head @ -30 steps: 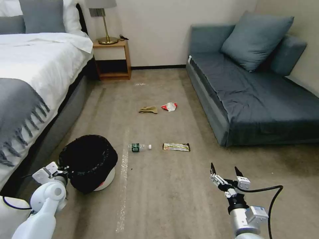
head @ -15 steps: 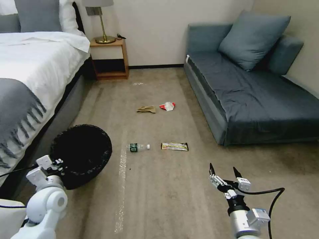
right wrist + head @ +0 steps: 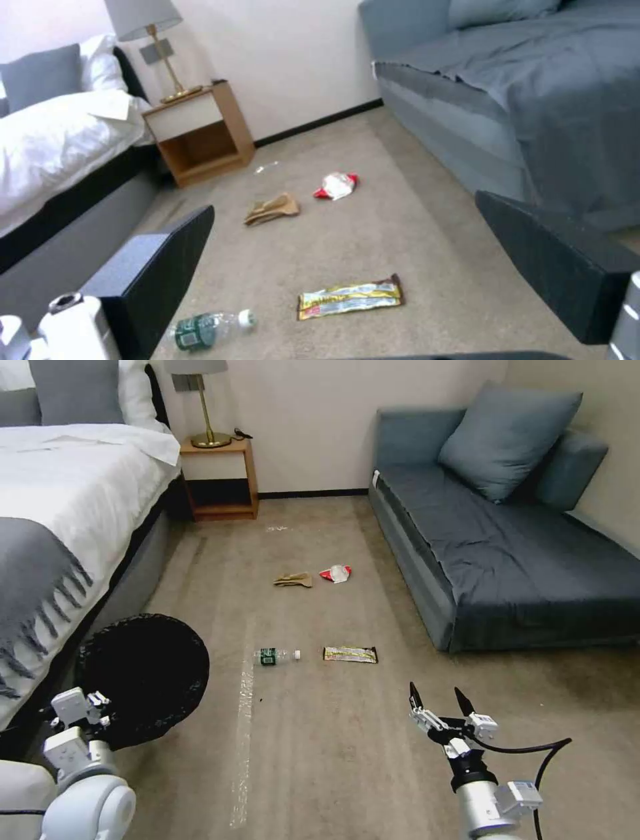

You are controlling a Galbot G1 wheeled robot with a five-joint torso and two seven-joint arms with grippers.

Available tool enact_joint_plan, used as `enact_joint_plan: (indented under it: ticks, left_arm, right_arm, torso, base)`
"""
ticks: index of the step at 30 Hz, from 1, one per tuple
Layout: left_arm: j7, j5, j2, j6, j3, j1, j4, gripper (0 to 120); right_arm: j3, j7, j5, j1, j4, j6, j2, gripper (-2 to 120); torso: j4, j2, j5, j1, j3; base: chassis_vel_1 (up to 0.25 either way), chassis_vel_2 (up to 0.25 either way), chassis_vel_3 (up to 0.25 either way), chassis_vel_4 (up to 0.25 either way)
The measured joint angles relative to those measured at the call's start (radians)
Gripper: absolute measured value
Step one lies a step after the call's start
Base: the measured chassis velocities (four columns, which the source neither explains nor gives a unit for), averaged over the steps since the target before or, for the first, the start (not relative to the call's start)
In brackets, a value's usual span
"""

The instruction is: Pick up the trash bin, then pick up the garbage on the floor and place it into the trash bin.

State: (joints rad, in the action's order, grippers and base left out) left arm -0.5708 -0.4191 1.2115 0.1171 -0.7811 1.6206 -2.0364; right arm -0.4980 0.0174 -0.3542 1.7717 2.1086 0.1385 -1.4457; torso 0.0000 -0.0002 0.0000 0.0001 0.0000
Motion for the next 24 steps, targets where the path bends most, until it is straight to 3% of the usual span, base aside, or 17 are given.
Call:
enact_joint_plan:
  ticks: [9,24]
  left_arm:
    - [0.002,0.009,0.01,-0.017,0.0,0.006,0.006,4]
    - [0.004,0.007,0.0,-0.024,0.005,-0.032,0.051,4]
  right_arm:
    - [0.003,0.011,0.0,-0.013,-0.017,0.012,0.003,100]
    - [-0.006,0.028,0.013,-0.035,-0.052,0.026,0.0,100]
  torso:
    - [0.0,0.0,0.0,0.0,0.0]
    - [-0.0002,0.0,0.0,0.0,0.0]
  base:
    - [-0.005,0.006,0.005,-0.004]
    - [-0.097,0.096,0.093,-0.098]
